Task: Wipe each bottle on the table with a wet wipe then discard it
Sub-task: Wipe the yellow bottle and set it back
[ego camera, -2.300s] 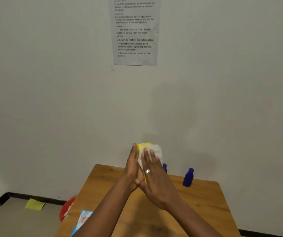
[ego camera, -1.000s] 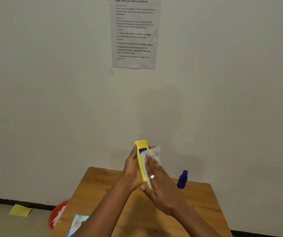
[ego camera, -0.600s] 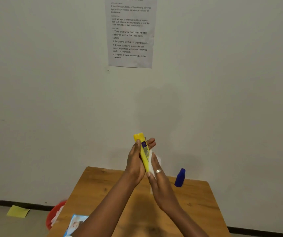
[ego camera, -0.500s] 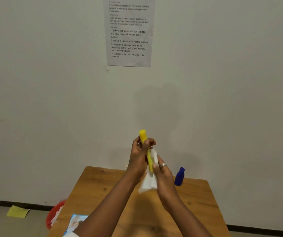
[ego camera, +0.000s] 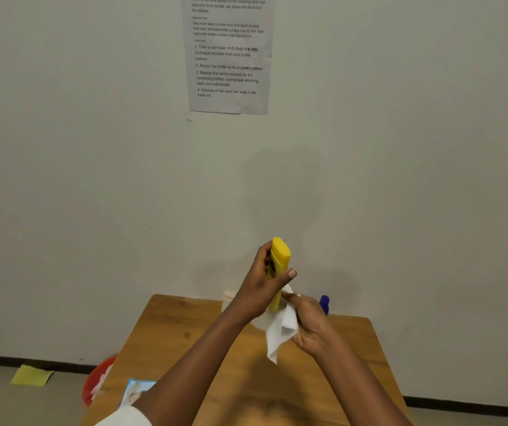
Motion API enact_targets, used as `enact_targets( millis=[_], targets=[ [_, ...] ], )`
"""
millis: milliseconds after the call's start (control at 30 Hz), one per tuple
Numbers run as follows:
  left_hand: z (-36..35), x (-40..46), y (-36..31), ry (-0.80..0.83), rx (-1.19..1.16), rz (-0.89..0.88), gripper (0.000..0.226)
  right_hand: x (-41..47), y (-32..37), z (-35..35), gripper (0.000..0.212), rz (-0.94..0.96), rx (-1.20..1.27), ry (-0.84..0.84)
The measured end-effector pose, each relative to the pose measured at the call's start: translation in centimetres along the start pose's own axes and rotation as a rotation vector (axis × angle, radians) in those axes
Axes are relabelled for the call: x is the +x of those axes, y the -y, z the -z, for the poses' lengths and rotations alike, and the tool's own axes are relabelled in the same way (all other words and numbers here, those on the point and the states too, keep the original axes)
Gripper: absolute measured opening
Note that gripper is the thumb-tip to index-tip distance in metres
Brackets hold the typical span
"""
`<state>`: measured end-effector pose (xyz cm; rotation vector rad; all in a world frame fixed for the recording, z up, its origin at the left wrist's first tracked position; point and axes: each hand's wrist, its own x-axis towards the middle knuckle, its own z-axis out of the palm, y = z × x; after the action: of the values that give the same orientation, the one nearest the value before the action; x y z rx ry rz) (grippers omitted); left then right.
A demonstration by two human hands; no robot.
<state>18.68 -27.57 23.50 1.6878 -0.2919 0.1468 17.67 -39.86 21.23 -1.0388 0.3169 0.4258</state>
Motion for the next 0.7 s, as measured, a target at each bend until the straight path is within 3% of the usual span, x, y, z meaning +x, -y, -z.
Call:
enact_targets(
  millis=[100, 200, 400, 567, 700],
  targets=[
    [-0.8, -0.3, 0.0, 0.035, 0.063, -0.016, 0.061, 0.3, -1.3, -0.6, 0.028, -0.079, 0.077, 0.042],
    [0.1, -0.3, 0.2, 0.012, 0.133, -0.043, 0.061, -0.9, -1.0, 0.3, 0.022, -0.048, -0.092, 0.067],
    [1.1, -0.4, 1.3, -0.094, 0.514, -0.074, 0.074, -1.0, 4.1, 1.7, 0.025, 0.364, -0.639, -0.186],
    [0.0, -0.3, 2.2, -0.097, 0.679, -0.071, 0.101, -1.1, 5.6, -1.2, 0.033, 0.659, -0.939, -0.037],
    [0.4, -0.1, 2.3, -0.124, 0.686, -0.115, 0.103, -1.4, 4.1, -1.7, 0.018, 0.817, -1.306, 0.020]
  ],
)
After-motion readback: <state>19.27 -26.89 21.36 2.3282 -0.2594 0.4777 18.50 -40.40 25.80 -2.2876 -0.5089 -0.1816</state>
